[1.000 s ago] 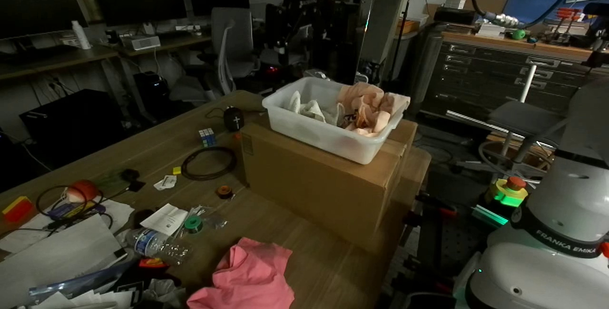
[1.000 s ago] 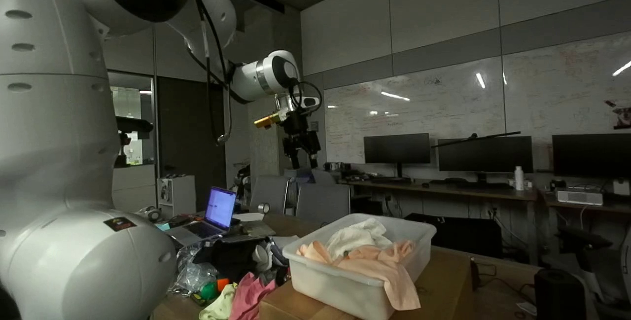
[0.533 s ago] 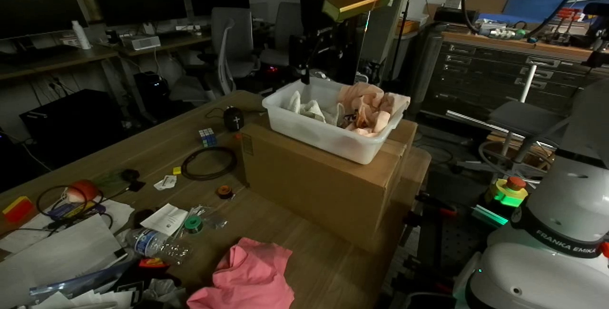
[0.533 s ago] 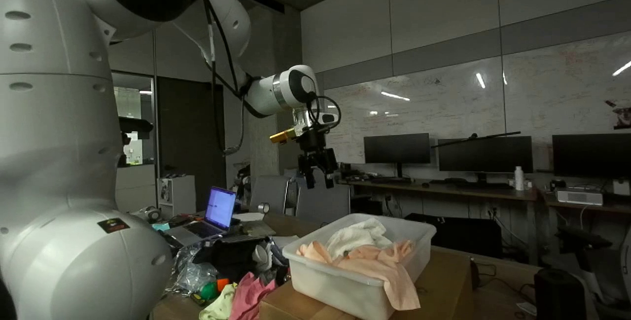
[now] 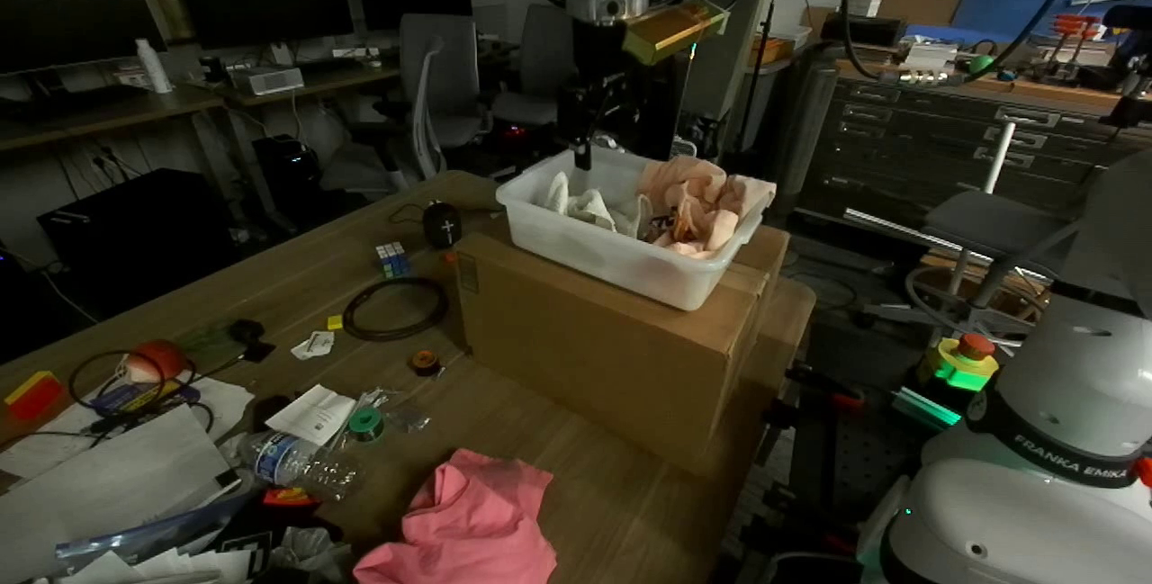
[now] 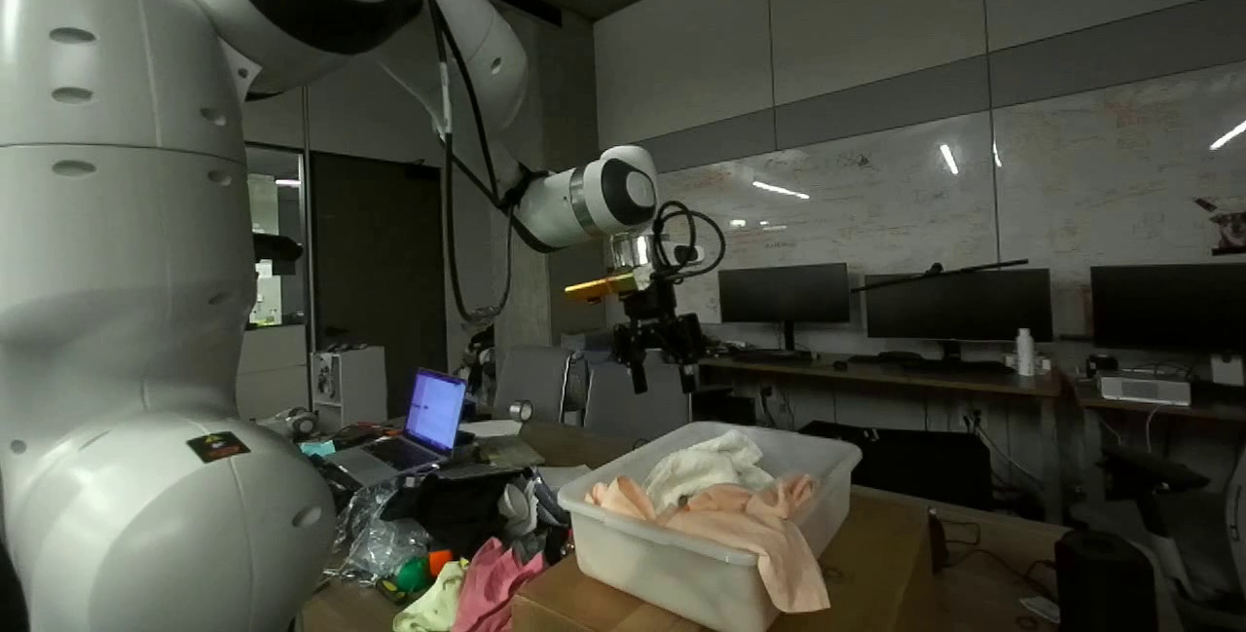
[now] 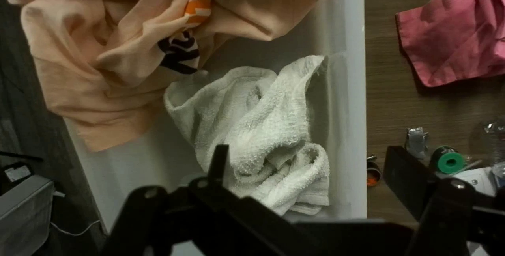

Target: Pick up the clothes from the box and put them on the table

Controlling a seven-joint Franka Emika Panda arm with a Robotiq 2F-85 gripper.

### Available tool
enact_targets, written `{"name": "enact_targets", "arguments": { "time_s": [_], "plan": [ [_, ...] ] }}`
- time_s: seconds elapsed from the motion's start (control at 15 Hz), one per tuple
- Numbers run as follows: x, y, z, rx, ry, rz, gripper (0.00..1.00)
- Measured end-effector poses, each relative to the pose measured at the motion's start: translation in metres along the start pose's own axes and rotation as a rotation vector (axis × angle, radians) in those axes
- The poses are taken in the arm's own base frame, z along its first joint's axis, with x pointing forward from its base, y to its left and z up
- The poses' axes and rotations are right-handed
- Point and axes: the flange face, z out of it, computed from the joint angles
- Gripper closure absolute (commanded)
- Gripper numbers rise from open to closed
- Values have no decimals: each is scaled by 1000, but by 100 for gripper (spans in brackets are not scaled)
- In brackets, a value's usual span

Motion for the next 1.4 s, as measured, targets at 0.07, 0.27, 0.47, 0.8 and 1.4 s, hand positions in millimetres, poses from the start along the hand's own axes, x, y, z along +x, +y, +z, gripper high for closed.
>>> {"name": "enact_targets", "arguments": {
  "time_s": [0.07, 0.27, 0.47, 0.8, 1.4],
  "plan": [
    [4, 4, 5, 3, 6, -21, 0],
    [15, 18, 22, 22, 19, -76, 0],
    [22, 29, 45, 69, 19, -115, 0],
    [29, 35, 84, 182, 17, -168, 0],
    [33, 38, 122, 218, 7, -215, 0]
  ]
}}
